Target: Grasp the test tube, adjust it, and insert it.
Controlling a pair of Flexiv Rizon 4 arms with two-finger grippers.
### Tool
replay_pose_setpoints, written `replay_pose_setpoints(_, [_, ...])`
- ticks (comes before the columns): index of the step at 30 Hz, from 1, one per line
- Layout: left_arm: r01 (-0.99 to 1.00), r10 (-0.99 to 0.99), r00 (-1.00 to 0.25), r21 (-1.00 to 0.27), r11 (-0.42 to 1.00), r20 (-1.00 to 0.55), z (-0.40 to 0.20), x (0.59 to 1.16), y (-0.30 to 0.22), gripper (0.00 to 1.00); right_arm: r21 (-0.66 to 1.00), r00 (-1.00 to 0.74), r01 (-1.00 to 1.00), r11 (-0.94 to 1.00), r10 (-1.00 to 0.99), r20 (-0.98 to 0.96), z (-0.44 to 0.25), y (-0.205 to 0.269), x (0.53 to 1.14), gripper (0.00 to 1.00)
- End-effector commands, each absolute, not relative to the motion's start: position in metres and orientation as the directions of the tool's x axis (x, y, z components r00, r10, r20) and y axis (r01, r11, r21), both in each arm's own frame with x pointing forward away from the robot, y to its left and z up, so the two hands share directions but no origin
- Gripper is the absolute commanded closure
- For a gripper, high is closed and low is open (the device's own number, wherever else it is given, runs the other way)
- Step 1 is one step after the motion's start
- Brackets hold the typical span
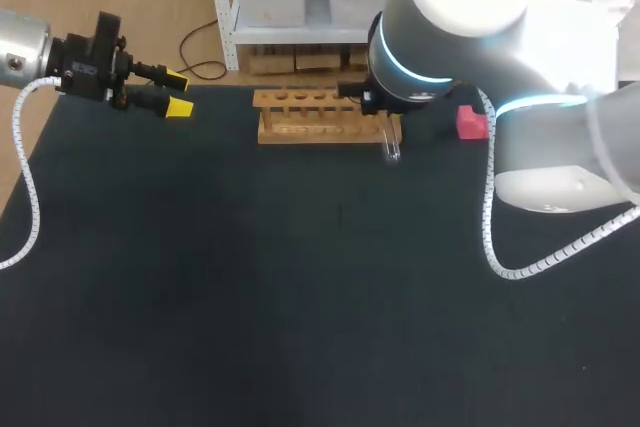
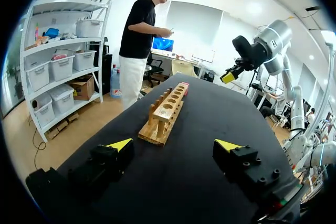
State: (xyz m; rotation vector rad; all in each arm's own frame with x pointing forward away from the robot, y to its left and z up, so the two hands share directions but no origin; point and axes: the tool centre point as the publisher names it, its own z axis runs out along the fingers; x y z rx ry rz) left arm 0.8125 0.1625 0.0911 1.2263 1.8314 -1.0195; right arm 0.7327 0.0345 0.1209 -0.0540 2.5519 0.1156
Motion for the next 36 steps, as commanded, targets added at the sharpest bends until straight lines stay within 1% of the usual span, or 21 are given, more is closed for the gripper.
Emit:
replay_pose_setpoints(1, [0.944,0.393,-0.306,-0.223,0.244,-0.867,0.09,0.811,0.163,0.0,0.074,-0.834,-0.055,0.996,-0.005,-0.552,0.103,0.035,0.748,1.0])
replay_pose_setpoints(5, [0.944,0.393,-0.306,-0.223,0.244,-0.867,0.09,0.811,0.163,0.0,0.063,-0.831,-0.031,0.998,0.009,-0.556,0.092,0.035,0.758,1.0])
replay_pose_setpoints(15, [0.944,0.393,-0.306,-0.223,0.244,-0.867,0.09,0.811,0.163,0.0,0.069,-0.825,-0.043,0.997,0.003,-0.566,0.071,0.045,0.782,1.0])
replay_pose_setpoints(28, [0.944,0.393,-0.306,-0.223,0.244,-0.867,0.09,0.811,0.163,0.0,0.09,-0.834,-0.059,0.994,0.0,-0.551,0.053,0.058,0.797,1.0])
replay_pose_setpoints(36, [0.944,0.393,-0.306,-0.223,0.244,-0.867,0.09,0.811,0.163,0.0,0.089,-0.837,-0.055,0.995,0.002,-0.547,0.045,0.057,0.802,1.0])
